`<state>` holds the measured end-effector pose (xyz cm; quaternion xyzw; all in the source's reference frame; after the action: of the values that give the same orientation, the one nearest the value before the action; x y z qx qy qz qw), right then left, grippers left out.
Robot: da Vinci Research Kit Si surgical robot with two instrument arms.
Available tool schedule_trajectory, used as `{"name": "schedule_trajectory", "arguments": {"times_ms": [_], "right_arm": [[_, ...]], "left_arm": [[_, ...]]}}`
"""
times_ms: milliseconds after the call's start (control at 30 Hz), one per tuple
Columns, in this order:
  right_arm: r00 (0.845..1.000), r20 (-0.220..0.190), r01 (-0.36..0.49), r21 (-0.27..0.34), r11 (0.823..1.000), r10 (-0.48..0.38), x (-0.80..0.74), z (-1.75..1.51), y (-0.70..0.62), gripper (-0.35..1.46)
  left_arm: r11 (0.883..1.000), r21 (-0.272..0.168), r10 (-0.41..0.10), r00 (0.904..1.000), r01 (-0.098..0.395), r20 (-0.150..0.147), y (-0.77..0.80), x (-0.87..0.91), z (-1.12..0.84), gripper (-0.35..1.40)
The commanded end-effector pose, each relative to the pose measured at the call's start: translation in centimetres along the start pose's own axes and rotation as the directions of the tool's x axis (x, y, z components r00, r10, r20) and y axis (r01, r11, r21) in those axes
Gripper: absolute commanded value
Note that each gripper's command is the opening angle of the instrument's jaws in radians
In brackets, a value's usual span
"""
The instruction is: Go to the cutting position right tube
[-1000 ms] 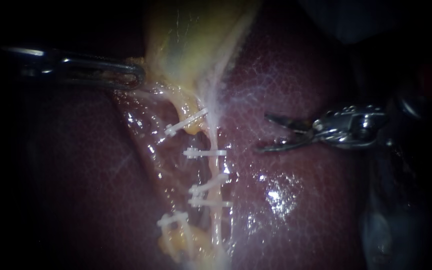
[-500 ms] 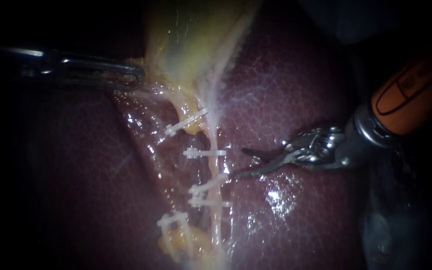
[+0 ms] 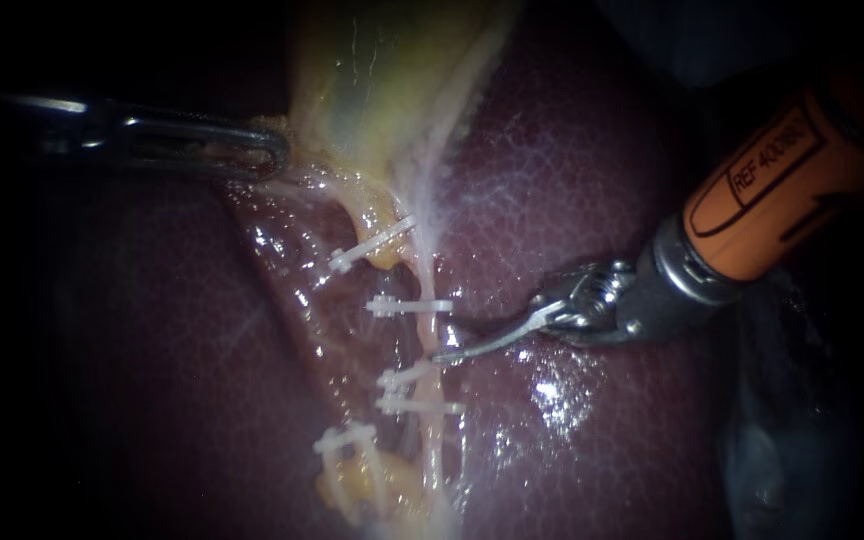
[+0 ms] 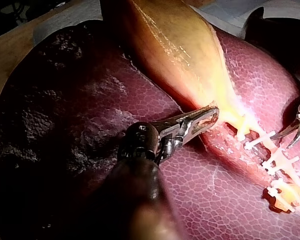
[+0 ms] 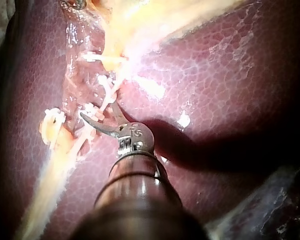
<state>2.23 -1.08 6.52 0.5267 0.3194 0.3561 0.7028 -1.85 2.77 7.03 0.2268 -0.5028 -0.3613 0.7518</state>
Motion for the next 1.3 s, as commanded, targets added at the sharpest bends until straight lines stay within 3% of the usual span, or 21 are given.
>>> {"name": "schedule_trajectory", "arguments": {"times_ms": [33,233,400,533,800,900,1067,1300], "right_arm": [[1.0,-0.004,-0.004,0.013,1.0,0.004,0.0,0.02,0.01,1.14],[1.0,-0.013,-0.006,0.057,0.998,0.007,0.03,0.13,0.1,1.17],[0.998,-0.062,0.005,0.119,0.993,0.002,0.09,0.19,0.16,1.24],[0.995,-0.101,0.019,0.177,0.984,-0.002,0.16,0.25,0.21,1.29],[0.992,-0.128,0.047,0.261,0.964,-0.014,0.25,0.49,0.27,1.31],[0.989,-0.136,0.099,0.268,0.958,-0.064,0.25,0.61,0.3,1.24],[0.975,-0.157,0.199,0.286,0.937,-0.159,0.23,0.77,0.34,1.02],[0.946,-0.223,0.295,0.298,0.908,-0.234,0.26,0.83,0.34,0.95]], "left_arm": [[1.0,0.0,0.0,1.0,0.0,0.0,0.0,0.0,0.0,-0.35],[1.0,0.0,0.0,1.0,0.0,0.0,0.0,0.0,0.0,-0.35],[1.0,0.0,0.0,1.0,0.0,0.0,0.0,0.0,0.0,-0.35],[1.0,0.0,0.0,1.0,0.0,0.0,0.0,0.0,0.0,-0.35],[1.0,0.0,0.0,1.0,0.0,0.0,0.0,0.0,0.0,-0.35],[1.0,0.0,0.0,1.0,0.0,0.0,-0.01,0.0,0.0,-0.35],[1.0,0.0,0.0,1.0,0.0,0.0,-0.01,0.0,0.0,-0.35],[1.0,0.0,0.0,1.0,0.0,0.0,-0.01,0.0,0.0,-0.35]]}}
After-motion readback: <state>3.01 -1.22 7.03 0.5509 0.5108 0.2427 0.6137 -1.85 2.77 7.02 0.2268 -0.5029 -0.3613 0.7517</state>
